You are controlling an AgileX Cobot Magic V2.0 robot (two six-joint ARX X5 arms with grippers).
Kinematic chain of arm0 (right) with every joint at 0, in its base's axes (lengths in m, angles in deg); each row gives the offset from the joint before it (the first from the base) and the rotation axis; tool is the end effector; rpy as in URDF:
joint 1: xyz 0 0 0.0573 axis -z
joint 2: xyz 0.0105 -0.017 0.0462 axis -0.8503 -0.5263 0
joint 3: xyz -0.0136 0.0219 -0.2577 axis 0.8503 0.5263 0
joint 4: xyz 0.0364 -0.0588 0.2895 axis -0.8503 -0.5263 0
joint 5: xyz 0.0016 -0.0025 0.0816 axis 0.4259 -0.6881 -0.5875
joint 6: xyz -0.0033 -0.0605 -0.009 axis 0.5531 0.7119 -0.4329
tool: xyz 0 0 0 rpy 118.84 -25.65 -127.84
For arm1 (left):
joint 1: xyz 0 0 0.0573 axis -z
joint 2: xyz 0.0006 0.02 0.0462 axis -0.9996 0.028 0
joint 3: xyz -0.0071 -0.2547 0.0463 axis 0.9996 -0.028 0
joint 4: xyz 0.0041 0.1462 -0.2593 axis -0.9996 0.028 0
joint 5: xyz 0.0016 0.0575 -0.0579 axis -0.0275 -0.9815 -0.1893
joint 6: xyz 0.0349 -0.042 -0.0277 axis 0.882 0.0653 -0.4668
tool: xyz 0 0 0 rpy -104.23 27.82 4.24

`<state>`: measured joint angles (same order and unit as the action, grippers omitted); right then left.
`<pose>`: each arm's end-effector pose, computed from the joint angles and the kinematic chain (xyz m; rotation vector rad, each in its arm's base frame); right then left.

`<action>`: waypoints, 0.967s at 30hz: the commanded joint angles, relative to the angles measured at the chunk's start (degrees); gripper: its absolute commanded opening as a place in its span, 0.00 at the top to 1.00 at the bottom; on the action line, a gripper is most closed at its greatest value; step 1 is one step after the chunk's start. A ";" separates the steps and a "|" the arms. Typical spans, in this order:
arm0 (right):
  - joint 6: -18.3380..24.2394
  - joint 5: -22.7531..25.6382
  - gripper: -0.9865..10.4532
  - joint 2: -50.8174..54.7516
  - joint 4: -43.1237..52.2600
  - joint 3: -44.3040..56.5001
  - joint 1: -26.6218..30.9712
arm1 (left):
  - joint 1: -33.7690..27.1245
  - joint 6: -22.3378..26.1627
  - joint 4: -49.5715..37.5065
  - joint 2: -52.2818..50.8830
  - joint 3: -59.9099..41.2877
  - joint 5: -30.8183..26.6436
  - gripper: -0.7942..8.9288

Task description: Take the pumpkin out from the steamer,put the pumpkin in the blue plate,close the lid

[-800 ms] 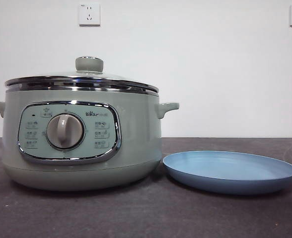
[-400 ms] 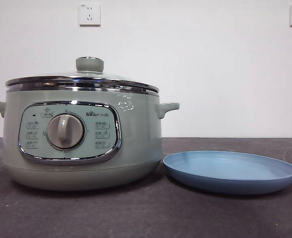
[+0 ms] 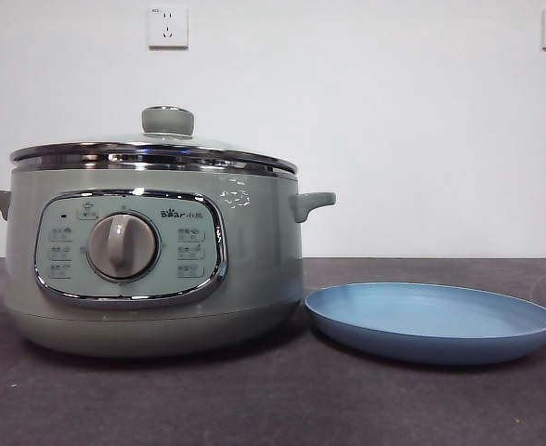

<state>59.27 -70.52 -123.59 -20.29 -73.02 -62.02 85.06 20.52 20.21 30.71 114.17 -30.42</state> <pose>0.1892 0.0216 0.3668 0.1996 0.3191 0.2612 0.1986 -0.0098 0.3612 -0.1861 0.2921 -0.4690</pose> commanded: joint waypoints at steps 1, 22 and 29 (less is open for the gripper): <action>5.40 -3.87 0.91 -3.39 -2.25 -4.00 -0.04 | 0.24 3.34 2.27 2.49 2.27 0.68 0.93; 5.16 -6.71 0.47 -9.62 -3.32 -5.90 -0.37 | 10.93 0.13 0.09 14.95 7.56 0.24 0.50; 5.16 -6.69 0.47 -9.68 -4.94 -5.90 -0.55 | 18.51 3.61 0.13 25.75 13.68 -5.14 0.50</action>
<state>64.38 -77.17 -133.19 -25.34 -78.86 -62.41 102.79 22.36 20.60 55.36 127.74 -35.12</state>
